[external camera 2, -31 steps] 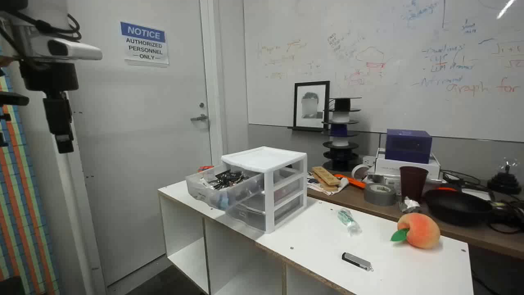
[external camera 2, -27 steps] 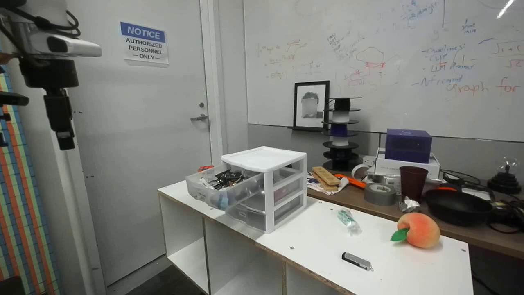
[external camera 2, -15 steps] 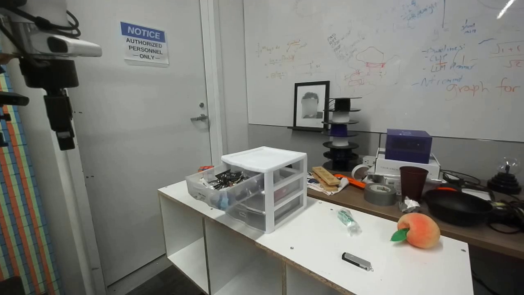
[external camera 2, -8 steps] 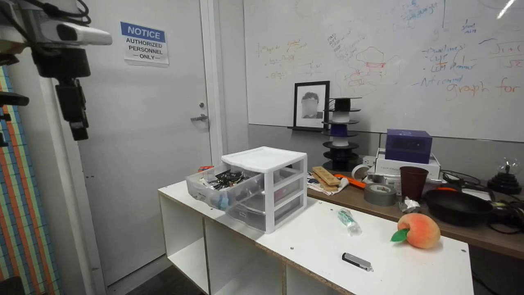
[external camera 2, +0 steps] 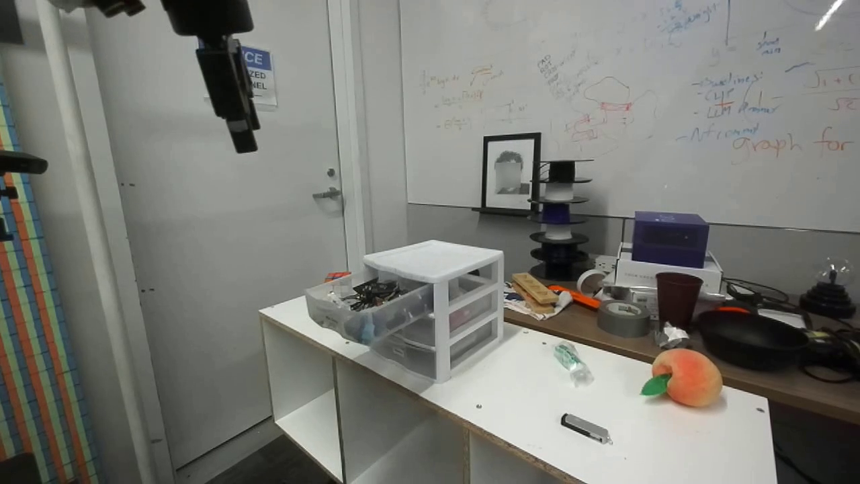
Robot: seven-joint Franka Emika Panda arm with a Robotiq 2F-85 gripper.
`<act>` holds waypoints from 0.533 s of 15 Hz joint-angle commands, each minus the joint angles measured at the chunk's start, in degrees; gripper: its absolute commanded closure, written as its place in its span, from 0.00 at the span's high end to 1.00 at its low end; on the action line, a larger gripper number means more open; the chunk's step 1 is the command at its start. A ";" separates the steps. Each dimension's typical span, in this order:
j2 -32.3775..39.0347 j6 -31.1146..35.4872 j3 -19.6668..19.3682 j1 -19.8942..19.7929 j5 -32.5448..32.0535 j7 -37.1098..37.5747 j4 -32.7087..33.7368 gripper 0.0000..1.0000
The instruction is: Pick up the plastic and grey object from the right side of the counter and place them inside the topmost drawer, push the drawer closed
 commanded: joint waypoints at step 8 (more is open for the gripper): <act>20.26 5.31 -11.91 -7.49 4.70 -1.38 13.34 1.00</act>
